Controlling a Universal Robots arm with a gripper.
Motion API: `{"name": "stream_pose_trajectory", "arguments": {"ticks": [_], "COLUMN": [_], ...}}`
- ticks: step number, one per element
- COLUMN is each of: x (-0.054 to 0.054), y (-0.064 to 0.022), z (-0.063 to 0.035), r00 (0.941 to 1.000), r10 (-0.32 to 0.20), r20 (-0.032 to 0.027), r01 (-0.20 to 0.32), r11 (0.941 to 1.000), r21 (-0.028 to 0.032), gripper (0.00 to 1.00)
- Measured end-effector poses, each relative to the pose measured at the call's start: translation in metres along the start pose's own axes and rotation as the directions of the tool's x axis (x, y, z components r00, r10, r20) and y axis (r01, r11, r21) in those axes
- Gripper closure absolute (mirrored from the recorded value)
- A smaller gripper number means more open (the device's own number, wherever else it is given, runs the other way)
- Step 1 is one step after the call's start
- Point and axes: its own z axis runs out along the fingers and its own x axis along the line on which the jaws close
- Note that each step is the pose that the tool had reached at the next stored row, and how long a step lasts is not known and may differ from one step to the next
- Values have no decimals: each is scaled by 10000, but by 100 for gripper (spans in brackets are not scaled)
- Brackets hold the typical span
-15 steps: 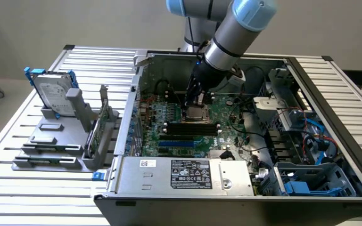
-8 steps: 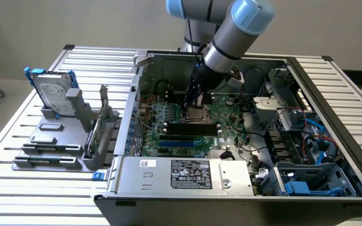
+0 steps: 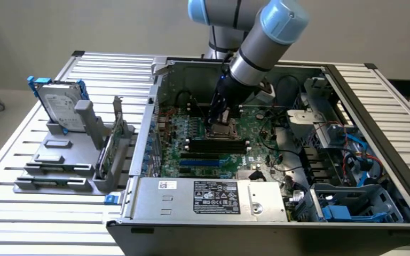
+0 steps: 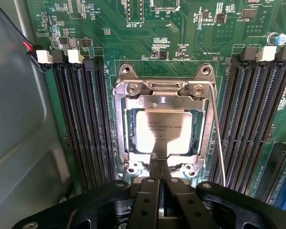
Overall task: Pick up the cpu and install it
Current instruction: 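Close the cpu cover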
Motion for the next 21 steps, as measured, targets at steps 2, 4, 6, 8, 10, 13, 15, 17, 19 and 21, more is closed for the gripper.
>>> {"name": "stream_pose_trajectory", "arguments": {"ticks": [2,4,6,8,10,13,15,17,19,21], "x": [2,6,7,9,12,12,11,7,-2,-10], "y": [2,2,1,-4,-13,-33,-50,-72,-108,-151], "z": [8,13,10,0,-18,-47,-52,-48,-38,-24], "r00": [10000,10000,10000,10000,10000,10000,10000,10000,10000,10000], "r10": [12,17,24,27,33,43,47,50,56,61], "r20": [-12,-31,-37,-49,-53,-47,-47,-50,-49,-61], "r01": [-12,-17,-24,-27,-33,-43,-47,-50,-56,-61], "r11": [10000,10000,10000,10000,10000,10000,10000,10000,10000,10000], "r21": [-5,-9,-11,-16,-17,-12,-12,-12,-9,-9], "gripper": [89,89,89,89,89,89,89,89,89,89]}}
